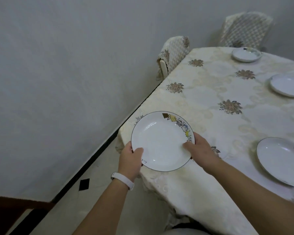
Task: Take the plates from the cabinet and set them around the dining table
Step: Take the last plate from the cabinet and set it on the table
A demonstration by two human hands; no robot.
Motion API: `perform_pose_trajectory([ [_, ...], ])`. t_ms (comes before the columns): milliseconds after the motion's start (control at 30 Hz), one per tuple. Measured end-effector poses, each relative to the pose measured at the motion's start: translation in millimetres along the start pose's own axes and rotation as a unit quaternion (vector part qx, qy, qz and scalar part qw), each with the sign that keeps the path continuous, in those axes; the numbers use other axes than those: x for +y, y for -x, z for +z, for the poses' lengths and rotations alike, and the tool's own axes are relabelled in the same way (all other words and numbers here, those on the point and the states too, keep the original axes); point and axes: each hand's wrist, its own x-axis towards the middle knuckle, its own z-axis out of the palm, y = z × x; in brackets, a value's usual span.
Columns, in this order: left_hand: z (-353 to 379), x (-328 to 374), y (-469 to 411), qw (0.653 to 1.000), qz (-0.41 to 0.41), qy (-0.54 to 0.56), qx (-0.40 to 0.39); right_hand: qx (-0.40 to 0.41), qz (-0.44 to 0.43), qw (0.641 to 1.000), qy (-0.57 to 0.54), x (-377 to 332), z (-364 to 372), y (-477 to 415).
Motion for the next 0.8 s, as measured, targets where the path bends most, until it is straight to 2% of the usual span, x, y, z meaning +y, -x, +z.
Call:
perform_pose_trajectory([
  [133, 24, 10, -31, 1.0, 0.009, 0.002, -0.019, 0.04, 0.01, 0.999, -0.019, 8, -12, -25],
  [533, 81, 10, -80, 0.984, -0.002, -0.043, -0.172, 0.154, 0.065, 0.984, -0.069, 35, -45, -21],
  [667, 97, 8, -97, 0.97, -0.006, -0.05, -0.239, 0.211, 0.086, 0.971, -0.077, 44, -43, -15],
  [800, 109, 6, -110, 0.944, 0.015, -0.108, -0.312, 0.279, 0.106, 0.951, -0.078, 48, -35, -5],
])
